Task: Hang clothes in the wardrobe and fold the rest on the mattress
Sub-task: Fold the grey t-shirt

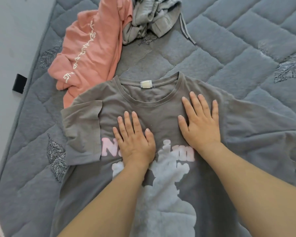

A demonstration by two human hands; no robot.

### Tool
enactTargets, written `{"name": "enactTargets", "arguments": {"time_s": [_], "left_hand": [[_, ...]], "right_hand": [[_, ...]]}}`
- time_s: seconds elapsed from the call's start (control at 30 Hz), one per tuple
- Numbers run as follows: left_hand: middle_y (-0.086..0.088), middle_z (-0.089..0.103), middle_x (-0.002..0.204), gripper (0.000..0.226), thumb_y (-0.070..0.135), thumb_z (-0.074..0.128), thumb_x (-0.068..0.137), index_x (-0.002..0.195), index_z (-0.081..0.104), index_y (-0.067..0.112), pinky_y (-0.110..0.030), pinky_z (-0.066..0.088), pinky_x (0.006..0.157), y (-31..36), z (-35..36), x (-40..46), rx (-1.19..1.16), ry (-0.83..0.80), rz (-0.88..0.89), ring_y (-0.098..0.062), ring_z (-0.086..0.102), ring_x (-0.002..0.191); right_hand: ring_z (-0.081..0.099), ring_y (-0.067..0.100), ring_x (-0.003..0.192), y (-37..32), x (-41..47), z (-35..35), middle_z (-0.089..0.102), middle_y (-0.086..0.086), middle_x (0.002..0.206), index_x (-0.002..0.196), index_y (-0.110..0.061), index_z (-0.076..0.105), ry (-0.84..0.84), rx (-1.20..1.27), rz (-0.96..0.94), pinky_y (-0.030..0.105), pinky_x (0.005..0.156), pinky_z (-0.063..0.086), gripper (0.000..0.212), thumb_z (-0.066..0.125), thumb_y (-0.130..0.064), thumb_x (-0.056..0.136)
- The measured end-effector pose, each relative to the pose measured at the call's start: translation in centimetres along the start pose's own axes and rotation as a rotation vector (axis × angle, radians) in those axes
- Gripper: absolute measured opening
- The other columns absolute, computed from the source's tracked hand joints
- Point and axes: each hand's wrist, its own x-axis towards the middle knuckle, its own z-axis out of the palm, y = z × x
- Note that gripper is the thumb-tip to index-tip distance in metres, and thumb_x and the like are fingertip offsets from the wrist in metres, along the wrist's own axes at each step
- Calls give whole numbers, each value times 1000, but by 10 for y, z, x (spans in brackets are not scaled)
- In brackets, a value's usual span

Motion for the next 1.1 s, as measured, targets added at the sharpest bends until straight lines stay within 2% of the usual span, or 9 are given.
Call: {"name": "enactTargets", "arguments": {"time_s": [0.17,0.3,0.4,0.57,0.7,0.77,0.87,0.97,1.1], "left_hand": [[-7,3,167,73,43,23,93,159,7,16,-51,-5,122,-1,-4,-2,13,-16,-1,-28,-3,153],[-9,2,167,73,42,25,94,159,7,14,-52,-5,122,1,-12,-2,22,-41,3,-30,-2,153],[-8,-4,167,72,41,25,97,159,1,15,-52,-9,121,1,-14,3,17,-112,4,-30,-7,153],[-2,-20,165,71,48,23,100,157,-12,24,-48,-15,120,-8,-25,16,5,-322,12,-25,-21,150],[0,-14,166,69,48,32,101,159,-1,30,-45,-9,122,-26,-51,17,-87,-405,94,-22,-16,152],[3,-10,166,64,48,31,102,158,4,34,-44,-6,122,-38,-61,6,-104,-383,137,-19,-12,152],[4,-8,166,62,46,31,103,158,4,37,-45,-2,123,-60,-72,-9,-11,-407,284,-20,-9,152],[-7,18,162,57,36,40,102,156,25,26,-44,14,120,-74,-84,16,-14,-228,330,-30,16,146],[-16,27,155,54,29,43,99,150,34,15,-48,14,121,-73,-95,90,-60,-40,250,-37,22,142]], "right_hand": [[19,35,146,93,-49,-26,23,13,160,152,-20,30,115,-43,385,58,117,0,70,34,-54,91],[35,49,130,140,-90,-50,34,29,145,142,0,34,56,49,924,59,108,25,94,47,-70,81],[47,47,121,134,-75,-71,47,29,133,126,3,46,16,305,1045,51,99,39,65,61,-44,83],[59,35,99,47,-37,-100,61,18,113,120,-8,44,63,647,696,33,77,39,41,59,-24,85],[68,23,74,-31,-25,-106,65,2,91,97,-12,66,-283,1037,454,39,62,61,26,58,-33,84],[65,24,82,-40,-21,-102,65,3,92,91,-11,65,-229,918,403,37,69,59,24,52,-31,87],[44,33,121,-41,-15,-79,48,11,132,127,-14,50,-225,439,323,44,99,39,41,46,-39,95],[24,38,137,-46,-1,-60,23,15,153,148,-16,26,-271,122,335,57,106,27,67,39,-55,95],[26,33,138,-51,39,-49,30,12,151,151,-22,26,-37,-60,-55,57,114,14,69,39,-58,94]]}}
